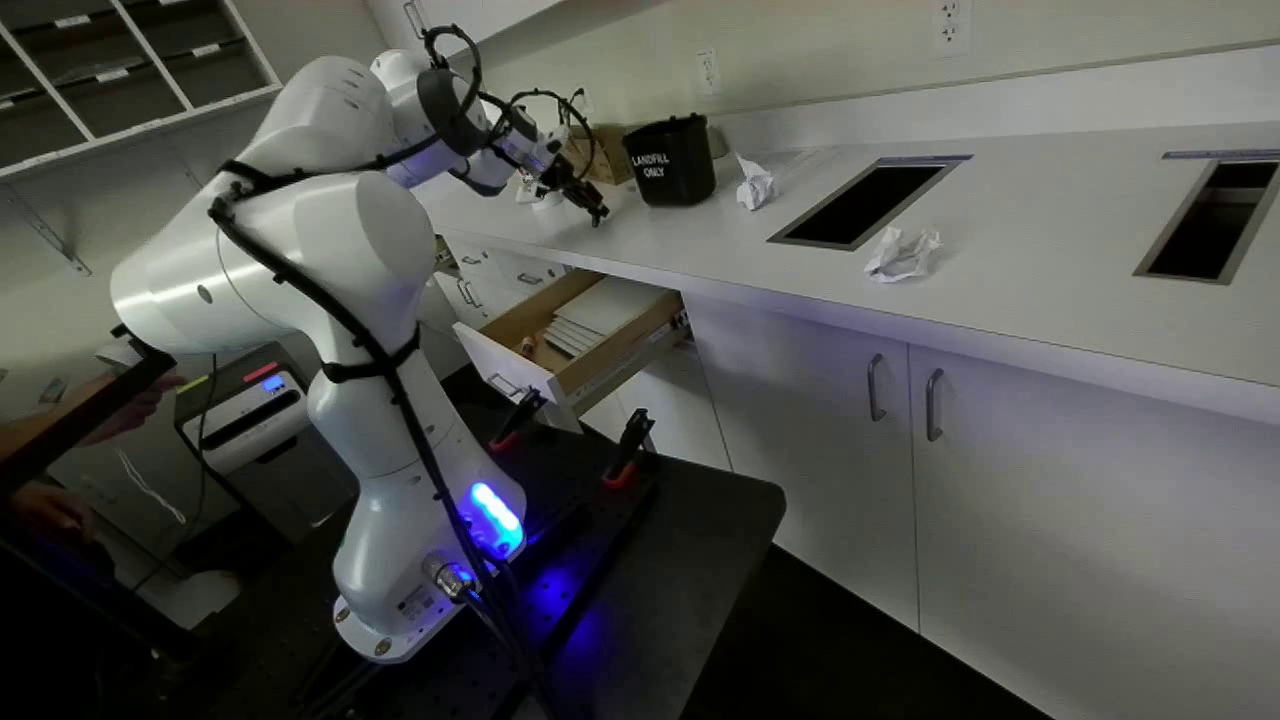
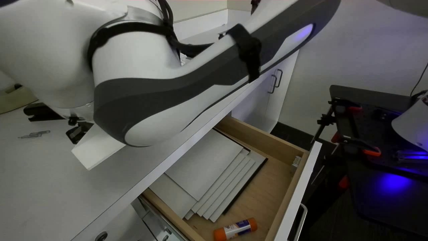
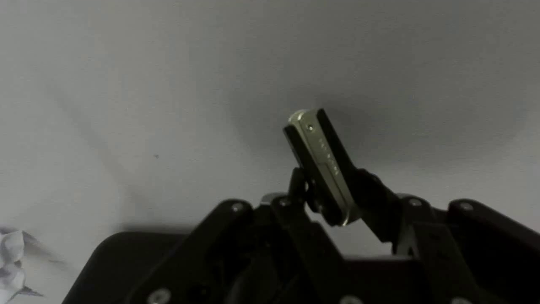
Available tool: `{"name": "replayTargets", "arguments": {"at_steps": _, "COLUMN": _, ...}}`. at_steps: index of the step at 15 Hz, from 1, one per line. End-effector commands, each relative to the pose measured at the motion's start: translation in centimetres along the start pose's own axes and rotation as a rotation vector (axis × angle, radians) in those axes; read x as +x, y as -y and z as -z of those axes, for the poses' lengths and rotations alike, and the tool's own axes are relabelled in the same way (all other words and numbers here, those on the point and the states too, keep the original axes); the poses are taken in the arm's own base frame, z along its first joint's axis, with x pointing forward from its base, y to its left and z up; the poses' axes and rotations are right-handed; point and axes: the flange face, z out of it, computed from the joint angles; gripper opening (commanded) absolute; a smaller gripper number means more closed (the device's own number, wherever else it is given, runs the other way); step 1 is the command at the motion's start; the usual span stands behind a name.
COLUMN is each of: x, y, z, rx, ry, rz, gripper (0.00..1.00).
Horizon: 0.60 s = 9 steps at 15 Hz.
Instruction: Move the stapler remover from the open drawer and put it on the counter top
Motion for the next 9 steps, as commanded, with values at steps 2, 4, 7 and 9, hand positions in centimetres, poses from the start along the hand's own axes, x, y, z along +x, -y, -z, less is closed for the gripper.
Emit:
{"name": "replayTargets", "arguments": {"at_steps": 2, "x": 0.9, "y": 0.3, "z": 0.5, "rx": 0.000, "ry": 0.017, "rz": -0.001, "gripper": 0.66}}
{"name": "replayTargets", "arguments": {"at_steps": 4, "x": 1.1, "y": 0.4, "z": 1.3, "rx": -0.007, "ry": 0.010, "rz": -0.013, "gripper": 0.81}}
{"name": "replayTargets", "arguments": {"at_steps": 7, "x": 1.8, "y": 0.6, "z": 3.7, "rx": -0.015, "ry": -0.006, "rz": -0.037, "gripper": 0.99}}
{"name": "replayTargets", "arguments": {"at_steps": 9, "x": 2.4, "y": 0.6, "z": 5.7, "rx": -0.021, "ry": -0.014, "rz": -0.049, "gripper": 1.00}}
